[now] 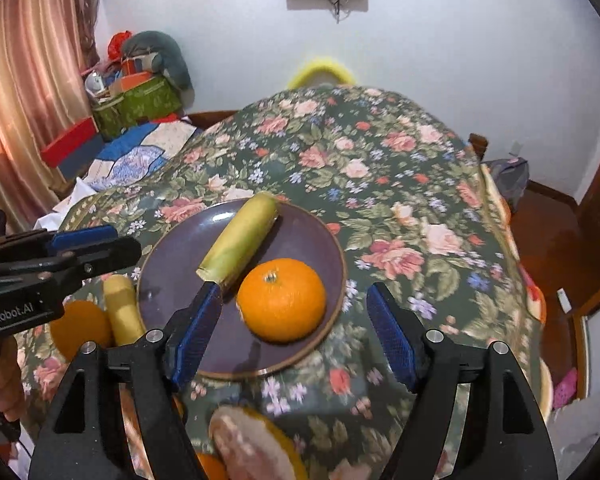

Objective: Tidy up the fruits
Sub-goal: 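Open both tools and withdraw them from the plate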

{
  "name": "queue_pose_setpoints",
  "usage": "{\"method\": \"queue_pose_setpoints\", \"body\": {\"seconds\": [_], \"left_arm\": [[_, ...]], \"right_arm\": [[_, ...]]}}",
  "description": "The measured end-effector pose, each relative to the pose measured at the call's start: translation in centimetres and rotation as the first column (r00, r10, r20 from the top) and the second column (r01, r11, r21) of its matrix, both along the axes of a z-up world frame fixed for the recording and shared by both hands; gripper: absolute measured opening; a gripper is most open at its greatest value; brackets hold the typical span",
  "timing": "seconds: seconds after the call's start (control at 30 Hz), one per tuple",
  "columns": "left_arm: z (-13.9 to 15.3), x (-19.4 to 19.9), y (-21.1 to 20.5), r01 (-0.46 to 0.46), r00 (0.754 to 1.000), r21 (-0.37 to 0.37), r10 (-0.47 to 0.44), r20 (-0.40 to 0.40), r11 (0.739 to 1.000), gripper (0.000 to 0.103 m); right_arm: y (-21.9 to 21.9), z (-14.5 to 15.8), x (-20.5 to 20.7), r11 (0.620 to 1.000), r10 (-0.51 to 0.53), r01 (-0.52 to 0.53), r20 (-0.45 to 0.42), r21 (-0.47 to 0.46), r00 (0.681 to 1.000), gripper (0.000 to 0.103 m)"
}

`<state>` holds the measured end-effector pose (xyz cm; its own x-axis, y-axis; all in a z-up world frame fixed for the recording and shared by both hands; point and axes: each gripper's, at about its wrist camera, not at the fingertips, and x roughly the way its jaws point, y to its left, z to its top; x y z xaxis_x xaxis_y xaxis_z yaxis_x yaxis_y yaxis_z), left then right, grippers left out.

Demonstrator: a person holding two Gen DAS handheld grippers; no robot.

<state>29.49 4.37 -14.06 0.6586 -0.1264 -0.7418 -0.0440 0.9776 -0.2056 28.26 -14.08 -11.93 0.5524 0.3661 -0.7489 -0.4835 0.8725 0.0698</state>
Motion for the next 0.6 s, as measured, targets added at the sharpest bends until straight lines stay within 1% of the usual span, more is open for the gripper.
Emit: {"method": "queue_pose_setpoints", "body": {"seconds": [0.03,0.1,0.23,0.3,0.6], "left_arm": [[0.2,-0.5,-0.2,0.001,1.0,0.003,-0.001,0.003,1.0,0.045],[0.7,-1.5,-0.7,-0.002,1.0,0.01,0.002,0.012,1.0,0.054],[1.3,-3.4,-2.0,0.012,1.0,0.02,-0.012,0.008,1.0,0.055],[1.4,-4.3,-2.7,0.017,1.0,0.021,-0.017,0.005,1.0,0.06],[1.2,-7.4,-6.1,0.036,0.999,0.033,-0.036,-0.01,0.999,0.073]], "right_arm": [[-0.3,0.4,-0.4,1.0,-0.006,0.006,0.009,-0.001,1.0,0.072],[-0.9,1.0,-1.2,1.0,-0.016,0.016,0.018,0.006,1.0,0.072],[-2.2,2.0,-2.8,0.999,-0.037,0.036,0.031,0.01,0.999,0.072],[-2.9,2.3,-3.5,0.999,-0.047,0.047,0.037,0.008,0.998,0.072],[-6.2,2.5,-6.5,0.995,-0.102,0.102,0.047,-0.002,0.994,0.072]]}}
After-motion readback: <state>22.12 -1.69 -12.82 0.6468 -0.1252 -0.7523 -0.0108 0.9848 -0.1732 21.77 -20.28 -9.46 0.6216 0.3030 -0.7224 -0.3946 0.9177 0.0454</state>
